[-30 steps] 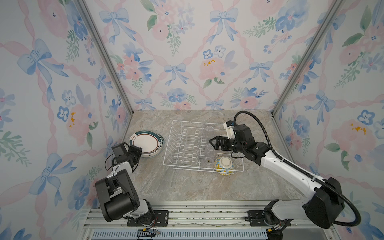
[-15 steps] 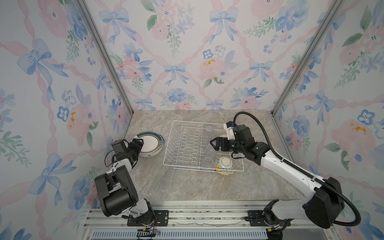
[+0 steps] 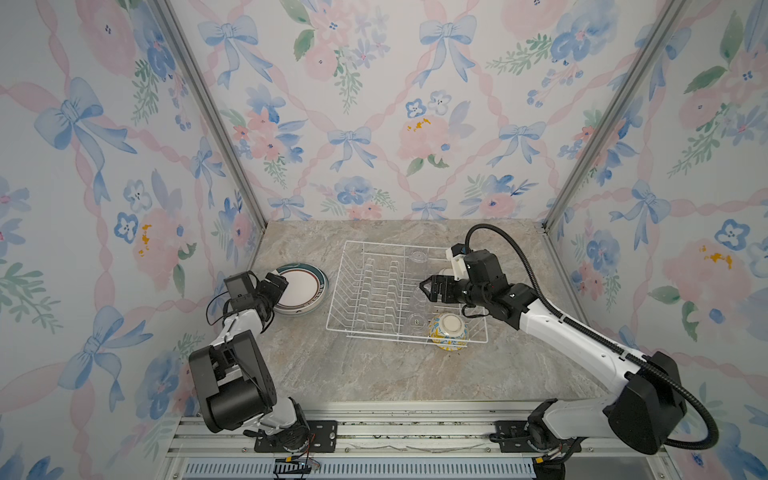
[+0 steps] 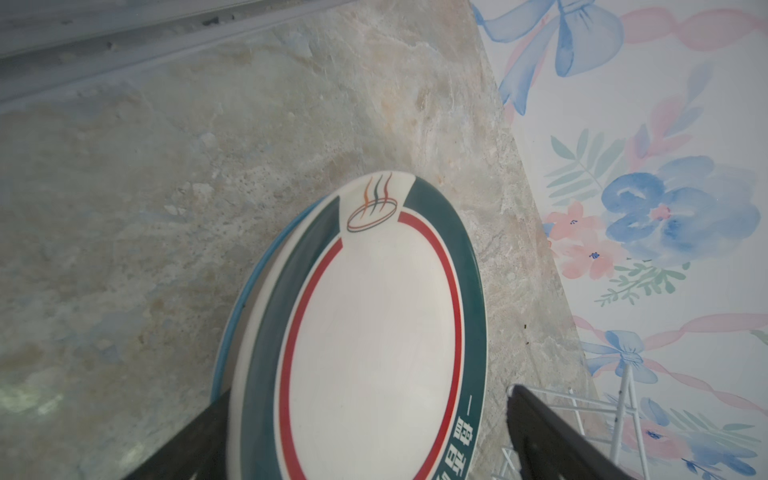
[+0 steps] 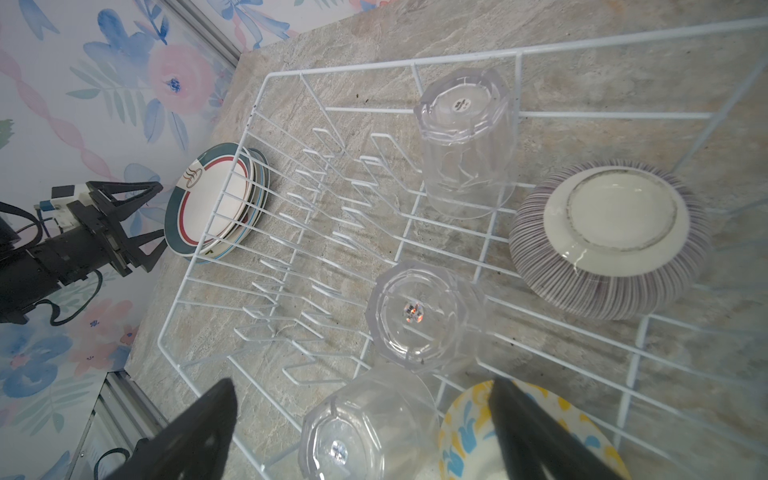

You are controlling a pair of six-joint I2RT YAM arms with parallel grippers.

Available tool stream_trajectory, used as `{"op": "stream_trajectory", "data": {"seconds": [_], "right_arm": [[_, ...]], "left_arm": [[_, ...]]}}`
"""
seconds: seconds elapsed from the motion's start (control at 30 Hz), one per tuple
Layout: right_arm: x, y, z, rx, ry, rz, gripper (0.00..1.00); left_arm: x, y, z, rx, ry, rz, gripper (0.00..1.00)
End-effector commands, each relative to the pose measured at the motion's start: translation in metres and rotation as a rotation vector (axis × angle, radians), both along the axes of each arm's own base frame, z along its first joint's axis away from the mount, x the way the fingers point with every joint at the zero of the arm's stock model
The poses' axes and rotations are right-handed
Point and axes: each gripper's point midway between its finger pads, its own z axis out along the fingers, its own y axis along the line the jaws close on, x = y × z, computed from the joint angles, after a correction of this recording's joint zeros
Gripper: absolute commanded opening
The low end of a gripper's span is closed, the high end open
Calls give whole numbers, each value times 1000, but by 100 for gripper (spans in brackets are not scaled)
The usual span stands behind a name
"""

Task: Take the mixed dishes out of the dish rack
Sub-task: 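Lower the green-rimmed plate onto the plate stack with the left gripper, then open the left gripper and lift off while the right gripper hovers over the rack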

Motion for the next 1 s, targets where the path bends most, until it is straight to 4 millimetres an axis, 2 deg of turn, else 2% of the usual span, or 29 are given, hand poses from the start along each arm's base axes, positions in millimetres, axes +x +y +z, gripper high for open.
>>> {"op": "stream_trajectory", "data": {"seconds": [0.0,0.37,0.5,0.63,0.7,0.77,0.97], "right_arm": [[3,-9,-6,-60,-4,-14,97],[2,-22,-5,-228,-72,-40,97],[0,-20,-5,-252,-82,-26,97],[0,-17,-5,-241,-75,-23,97],[1,-15,-5,-241,-72,-21,97],[2,-13,-5,-238,-69,-20,97],[5,-7,-8,-218,-50,-14,97]], "left_arm": [[-7,5,6,73,44,13,98],[-17,10,20,195,91,35,98],[-25,10,31,232,69,63,98],[-29,-1,51,248,7,38,98],[-31,-7,68,256,-47,28,98],[-37,-17,69,253,-66,5,98],[-43,-51,99,239,-185,-76,98]]}}
